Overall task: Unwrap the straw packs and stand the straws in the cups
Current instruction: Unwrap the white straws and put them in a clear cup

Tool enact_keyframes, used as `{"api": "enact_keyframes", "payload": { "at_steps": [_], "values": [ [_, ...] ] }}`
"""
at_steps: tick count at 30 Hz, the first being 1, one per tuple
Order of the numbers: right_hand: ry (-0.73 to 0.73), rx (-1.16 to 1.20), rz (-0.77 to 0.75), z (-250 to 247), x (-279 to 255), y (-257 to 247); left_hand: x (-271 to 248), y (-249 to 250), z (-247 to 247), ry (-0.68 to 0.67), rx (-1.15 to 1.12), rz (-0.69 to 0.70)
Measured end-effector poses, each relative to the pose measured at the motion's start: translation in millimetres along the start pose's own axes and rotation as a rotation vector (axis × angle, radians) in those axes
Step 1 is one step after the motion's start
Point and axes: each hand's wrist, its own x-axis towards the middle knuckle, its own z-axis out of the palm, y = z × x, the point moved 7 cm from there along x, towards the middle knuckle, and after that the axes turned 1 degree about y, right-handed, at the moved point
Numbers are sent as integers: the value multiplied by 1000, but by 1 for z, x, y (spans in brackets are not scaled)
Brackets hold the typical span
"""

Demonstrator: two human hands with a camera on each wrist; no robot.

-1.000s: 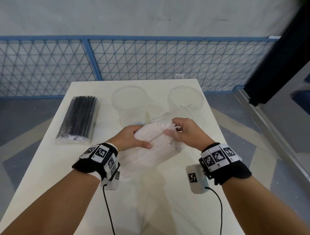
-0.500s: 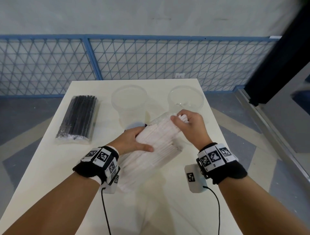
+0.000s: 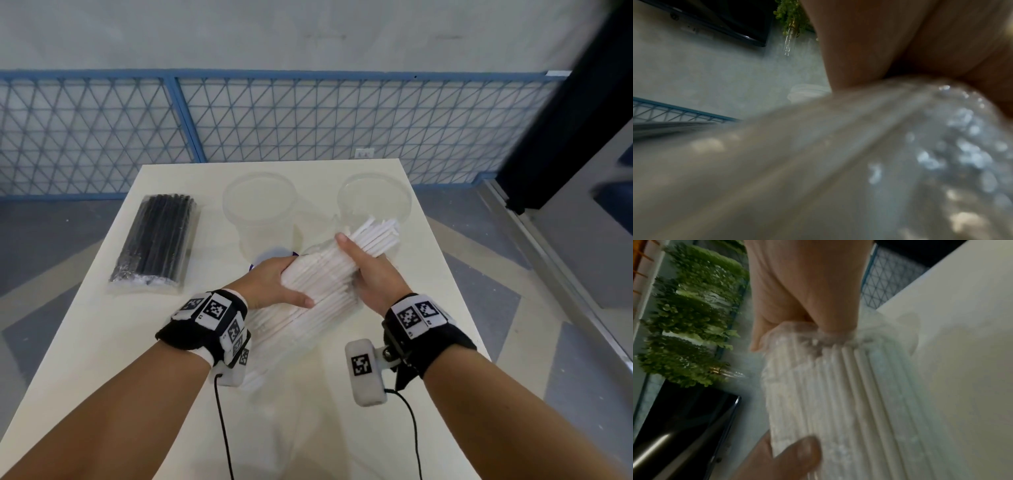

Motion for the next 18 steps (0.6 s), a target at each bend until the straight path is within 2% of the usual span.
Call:
{"api": "enact_keyframes", "payload": {
  "at_steps": [3,6,13,15,18],
  "values": [
    [132,123,-5,-1,6,-5,1,-2,-1,-17,25,-19],
    [181,262,-32,-4,10,-17,1,-8,-6,-40,51,-50],
    [461,329,5,-30,1,-3,-12,-33,-14,-129,126,-126],
    [489,308,8,-35,-1,-4,-15,-41,-18,-129,149,-145],
    [438,260,-6,-31,0,-5,-15,-42,-17,-129,178,-131]
  ]
}}
